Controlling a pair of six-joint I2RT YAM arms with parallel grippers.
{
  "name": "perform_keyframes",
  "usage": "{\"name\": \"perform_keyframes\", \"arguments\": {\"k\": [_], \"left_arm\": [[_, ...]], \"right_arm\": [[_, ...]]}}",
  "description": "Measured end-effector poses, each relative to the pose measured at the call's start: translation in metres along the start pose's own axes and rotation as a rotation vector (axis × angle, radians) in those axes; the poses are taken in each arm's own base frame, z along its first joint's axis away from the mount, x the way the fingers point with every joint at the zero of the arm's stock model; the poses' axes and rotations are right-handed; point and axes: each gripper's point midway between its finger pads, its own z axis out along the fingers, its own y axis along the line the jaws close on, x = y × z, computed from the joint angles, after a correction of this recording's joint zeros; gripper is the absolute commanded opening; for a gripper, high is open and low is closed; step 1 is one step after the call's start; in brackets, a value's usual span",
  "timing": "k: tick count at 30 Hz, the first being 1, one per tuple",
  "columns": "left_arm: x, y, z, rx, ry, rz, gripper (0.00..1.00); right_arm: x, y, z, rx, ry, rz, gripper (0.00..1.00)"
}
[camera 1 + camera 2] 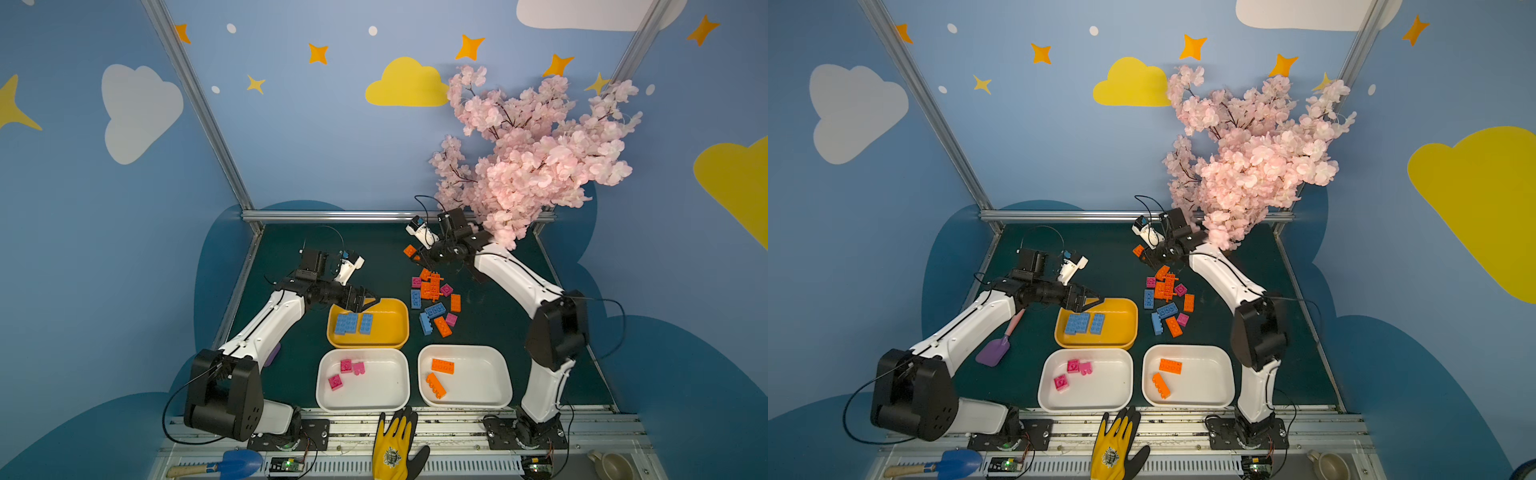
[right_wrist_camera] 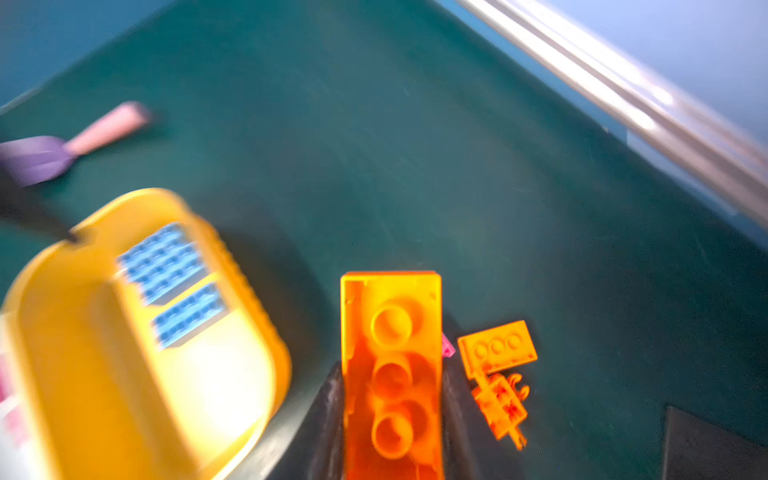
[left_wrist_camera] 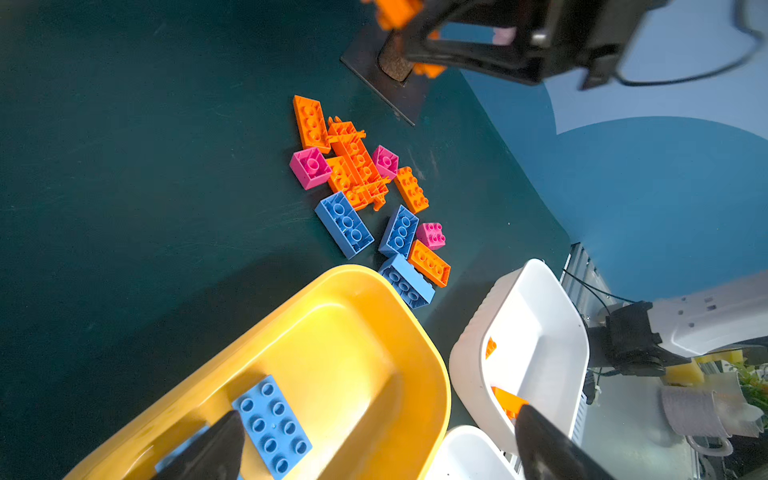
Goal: Sort the legos into containers by color
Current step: 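Carry the orange brick with the right gripper into the white bin holding orange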
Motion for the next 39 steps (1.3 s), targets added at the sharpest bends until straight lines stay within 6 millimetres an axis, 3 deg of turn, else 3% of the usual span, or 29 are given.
{"name": "perform_keyframes", "arguments": {"k": [2, 9, 15, 21, 25, 31, 39], "left_arm": [[-0.001, -0.001, 0.0, 0.006, -0.002, 0.001, 1.0], [-0.008, -0.002, 0.001, 0.025, -0.01, 0.003, 1.0], [-0.014, -0.005, 0.001, 0.042, -0.019, 0.009, 1.0], [-0.015, -0.008, 0.001, 0.06, -0.021, 0.0, 1.0], [-0.015, -0.01, 0.001, 0.069, -0.02, -0.001, 1.0], [-0.015, -0.01, 0.001, 0.07, -0.019, -0.002, 1.0], [-0.014, -0.01, 0.001, 0.07, -0.014, -0.006, 1.0]], "right_arm": [[0.014, 0.02, -0.018, -0.039, 0.001, -0.032, 0.21], [0.103, 0.088, -0.064, -0.201, 0.098, -0.073, 0.21], [0.166, 0.137, -0.105, -0.282, 0.151, -0.152, 0.21], [0.232, 0.17, -0.113, -0.363, 0.269, -0.236, 0.22], [0.271, 0.176, -0.106, -0.389, 0.37, -0.288, 0.22], [0.298, 0.173, -0.089, -0.369, 0.441, -0.346, 0.27], [0.291, 0.174, -0.069, -0.373, 0.437, -0.376, 0.59]]}}
